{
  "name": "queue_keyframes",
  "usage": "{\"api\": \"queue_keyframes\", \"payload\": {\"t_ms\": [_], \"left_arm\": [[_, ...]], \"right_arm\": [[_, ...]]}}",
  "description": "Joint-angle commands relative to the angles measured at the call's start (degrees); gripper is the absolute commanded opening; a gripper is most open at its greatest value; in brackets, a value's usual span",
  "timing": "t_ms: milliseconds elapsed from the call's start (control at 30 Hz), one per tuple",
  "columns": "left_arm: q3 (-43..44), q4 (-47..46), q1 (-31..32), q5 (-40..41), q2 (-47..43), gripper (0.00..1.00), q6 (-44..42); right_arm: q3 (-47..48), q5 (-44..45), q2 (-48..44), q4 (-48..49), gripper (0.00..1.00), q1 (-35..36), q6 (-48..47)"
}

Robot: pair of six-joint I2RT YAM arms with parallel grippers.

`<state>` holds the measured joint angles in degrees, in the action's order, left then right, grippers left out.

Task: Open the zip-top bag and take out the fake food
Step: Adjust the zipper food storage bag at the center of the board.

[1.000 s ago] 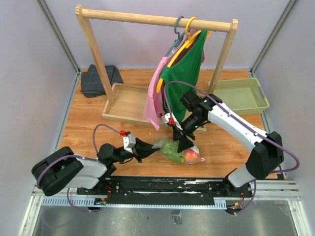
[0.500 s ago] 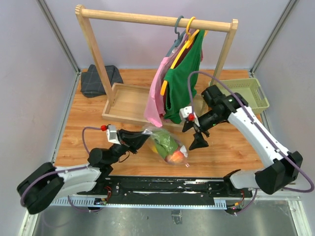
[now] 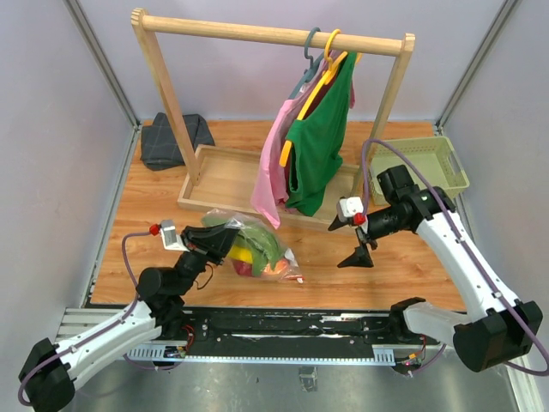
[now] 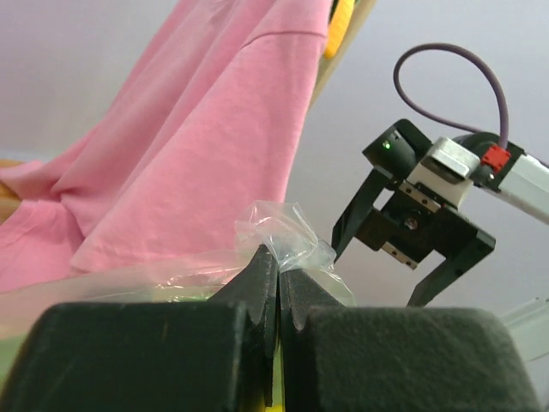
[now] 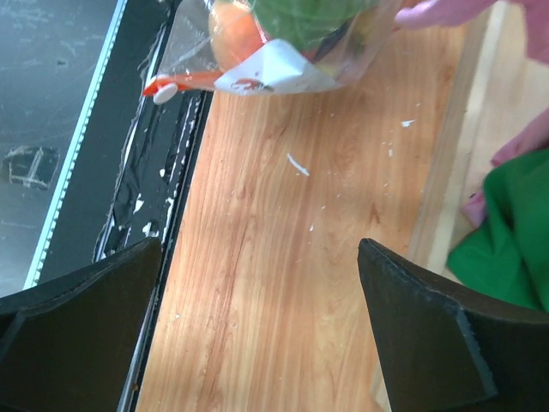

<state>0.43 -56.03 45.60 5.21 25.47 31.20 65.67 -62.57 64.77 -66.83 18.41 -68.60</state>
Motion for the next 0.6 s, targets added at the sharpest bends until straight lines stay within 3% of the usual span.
{"api": "queue_keyframes", "payload": {"t_ms": [0,167,567], "left_arm": [[-10.63,4.98,0.10,3.49,-1.11,0.00,3.77],[-9.65,4.97,0.03,4.41,1.72,0.00,5.23],[-9.25,7.43,-2.01,5.29,2.88,0.00,8.17]], "right_arm": [[-5.66,-3.44,0.21,1.79,0.99,-0.75,-11.67],[-9.44,-3.85,0.65,2.46,0.99,-0.75,-18.22],[-13.54,-0.53,1.46,9.81,0.99,-0.53,-16.57]]}}
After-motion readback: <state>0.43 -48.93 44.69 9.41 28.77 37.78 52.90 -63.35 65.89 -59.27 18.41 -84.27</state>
